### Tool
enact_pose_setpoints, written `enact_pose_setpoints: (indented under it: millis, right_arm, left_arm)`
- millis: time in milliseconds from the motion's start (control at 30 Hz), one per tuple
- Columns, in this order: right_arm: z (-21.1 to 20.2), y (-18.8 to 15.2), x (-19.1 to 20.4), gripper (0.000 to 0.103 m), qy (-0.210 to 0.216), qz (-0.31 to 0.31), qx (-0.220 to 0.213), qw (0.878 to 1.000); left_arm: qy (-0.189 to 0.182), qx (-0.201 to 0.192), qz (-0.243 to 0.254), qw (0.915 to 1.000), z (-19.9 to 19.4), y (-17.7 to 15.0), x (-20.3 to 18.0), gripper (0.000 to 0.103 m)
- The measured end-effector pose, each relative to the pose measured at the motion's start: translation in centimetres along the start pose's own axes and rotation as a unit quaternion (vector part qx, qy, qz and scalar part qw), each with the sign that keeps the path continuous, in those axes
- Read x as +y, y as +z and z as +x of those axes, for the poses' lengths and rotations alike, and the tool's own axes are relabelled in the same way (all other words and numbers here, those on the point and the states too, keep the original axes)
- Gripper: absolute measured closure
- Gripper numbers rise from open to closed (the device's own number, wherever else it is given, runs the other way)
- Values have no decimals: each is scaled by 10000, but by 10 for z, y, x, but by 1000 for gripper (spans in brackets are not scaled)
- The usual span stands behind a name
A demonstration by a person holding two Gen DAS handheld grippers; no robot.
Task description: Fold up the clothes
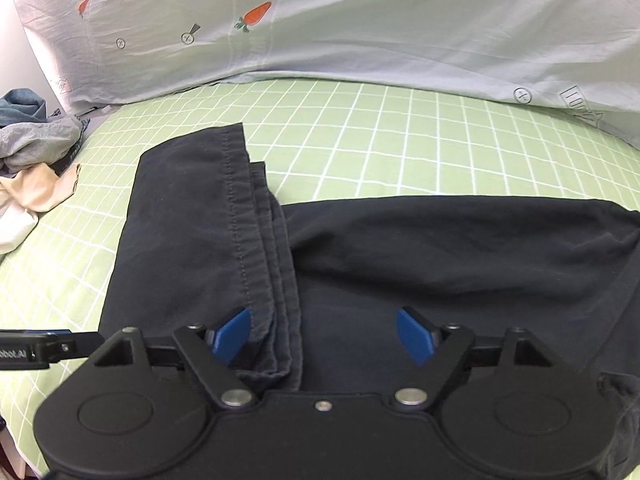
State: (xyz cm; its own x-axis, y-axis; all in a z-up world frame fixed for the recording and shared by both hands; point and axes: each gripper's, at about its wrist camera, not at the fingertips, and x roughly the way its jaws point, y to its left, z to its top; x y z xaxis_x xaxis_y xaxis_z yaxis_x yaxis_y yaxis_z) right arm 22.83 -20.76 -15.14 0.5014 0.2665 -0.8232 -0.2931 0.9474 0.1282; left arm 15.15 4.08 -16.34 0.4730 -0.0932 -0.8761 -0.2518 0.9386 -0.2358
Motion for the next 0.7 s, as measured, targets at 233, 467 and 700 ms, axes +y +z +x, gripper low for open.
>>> enact_pose_setpoints:
  millis: [233,467,700]
  right_arm:
    - [24,5,20,46,220,-199,356,9989]
    - [30,-3,36,66,229,-931,385,9947]
    - [-4,-3,19,97,277,-758,-98,9967]
  left_arm:
    - [328,-9,168,9993,11,-2,-7,38]
    - [498,38,120,9987,20,-5,-8,37]
    - [570,-92,307,9979,18,-1,-22,37]
